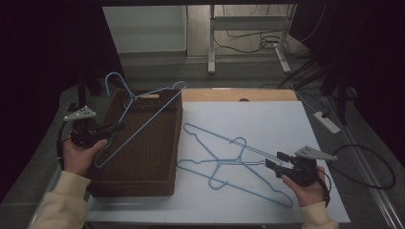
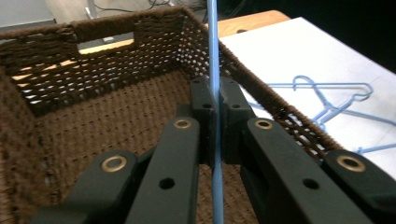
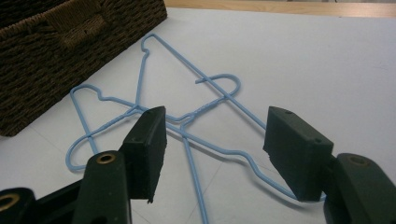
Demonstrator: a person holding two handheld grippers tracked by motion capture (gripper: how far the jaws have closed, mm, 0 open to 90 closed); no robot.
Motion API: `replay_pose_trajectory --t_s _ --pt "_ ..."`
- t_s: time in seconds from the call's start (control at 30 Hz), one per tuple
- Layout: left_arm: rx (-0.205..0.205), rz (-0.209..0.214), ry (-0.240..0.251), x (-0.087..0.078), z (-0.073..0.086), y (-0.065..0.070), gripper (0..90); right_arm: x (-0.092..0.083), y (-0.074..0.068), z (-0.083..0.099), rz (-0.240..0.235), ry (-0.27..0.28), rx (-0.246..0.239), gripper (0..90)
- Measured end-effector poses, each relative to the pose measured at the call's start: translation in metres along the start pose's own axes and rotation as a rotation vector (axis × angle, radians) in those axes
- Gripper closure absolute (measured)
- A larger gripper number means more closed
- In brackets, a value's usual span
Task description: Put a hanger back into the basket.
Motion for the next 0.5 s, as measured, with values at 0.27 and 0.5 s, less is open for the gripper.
replay_pose_trajectory --t_s 0.27,0.5 --pt "0.013 -0.037 -0.036 0.006 0.005 -0.010 86.6 0.000 0.001 0.000 0.005 -0.004 0.007 40.0" --pt "-0.003 -0.039 -0.039 0.006 0.012 -0.017 86.6 0.001 0.000 0.001 0.004 -0.009 0.002 40.0"
Point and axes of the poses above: each handheld gripper's, and its own axes: x roughly forward along the jaws, z roughly out of its underside, y roughly to its right, the point moved 6 cm from there along x, roughly forward along the jaws, and after that the axes turned 3 degrees about z, right-handed, at the moved point
